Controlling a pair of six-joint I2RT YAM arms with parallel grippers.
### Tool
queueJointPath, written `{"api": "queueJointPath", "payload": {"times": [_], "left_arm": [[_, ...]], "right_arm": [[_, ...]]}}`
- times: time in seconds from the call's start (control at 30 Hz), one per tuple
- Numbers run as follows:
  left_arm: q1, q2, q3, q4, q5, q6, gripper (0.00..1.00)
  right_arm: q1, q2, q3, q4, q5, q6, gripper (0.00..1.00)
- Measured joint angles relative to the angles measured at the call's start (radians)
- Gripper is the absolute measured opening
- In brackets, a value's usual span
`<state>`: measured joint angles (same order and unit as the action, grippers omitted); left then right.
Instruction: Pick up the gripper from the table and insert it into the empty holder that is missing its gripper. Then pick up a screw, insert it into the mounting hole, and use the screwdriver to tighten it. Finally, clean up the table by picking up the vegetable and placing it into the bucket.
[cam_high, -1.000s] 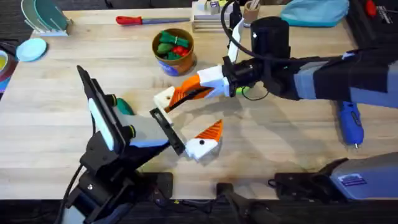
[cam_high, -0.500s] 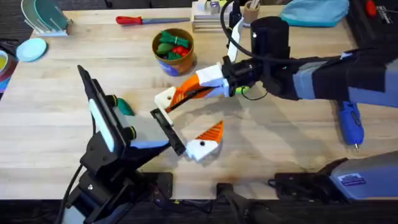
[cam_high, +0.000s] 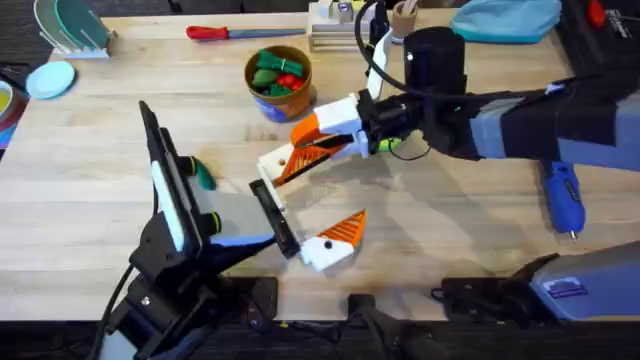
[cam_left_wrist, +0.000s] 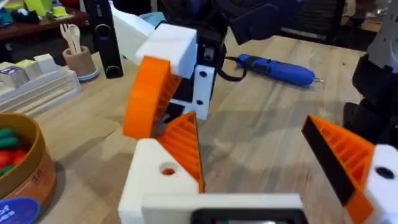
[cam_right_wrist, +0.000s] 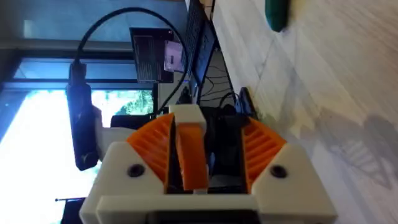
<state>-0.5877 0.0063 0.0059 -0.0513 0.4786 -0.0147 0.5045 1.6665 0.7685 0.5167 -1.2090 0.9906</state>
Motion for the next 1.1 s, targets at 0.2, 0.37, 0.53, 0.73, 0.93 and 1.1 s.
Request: {"api": "queueJointPath", "payload": {"times": [0.2,0.37,0.53,0.73,0.93,1.1], "left_arm": [[0.000,0.000,0.000,0.000,0.004,0.000,0.993],[0.000,0.000,0.000,0.000,0.013,0.000,0.993],[0.000,0.000,0.000,0.000,0.020,0.000,0.993],[0.000,0.000,0.000,0.000,0.023,0.000,0.993],[0.000,0.000,0.000,0.000,0.023,0.000,0.992],[0.000,0.000,0.000,0.000,0.003,0.000,0.993]], "right_arm": [[-0.006,0.000,0.000,0.000,0.000,-0.003,0.566],[-0.036,0.000,0.000,0.034,-0.015,-0.002,0.637],[-0.083,0.000,0.000,0.129,-0.039,0.013,0.728],[-0.129,0.000,0.000,0.178,-0.046,0.030,0.934],[-0.207,0.000,0.033,0.176,-0.049,0.021,0.949],[-0.257,-0.001,0.118,0.179,-0.039,0.003,0.952]]}}
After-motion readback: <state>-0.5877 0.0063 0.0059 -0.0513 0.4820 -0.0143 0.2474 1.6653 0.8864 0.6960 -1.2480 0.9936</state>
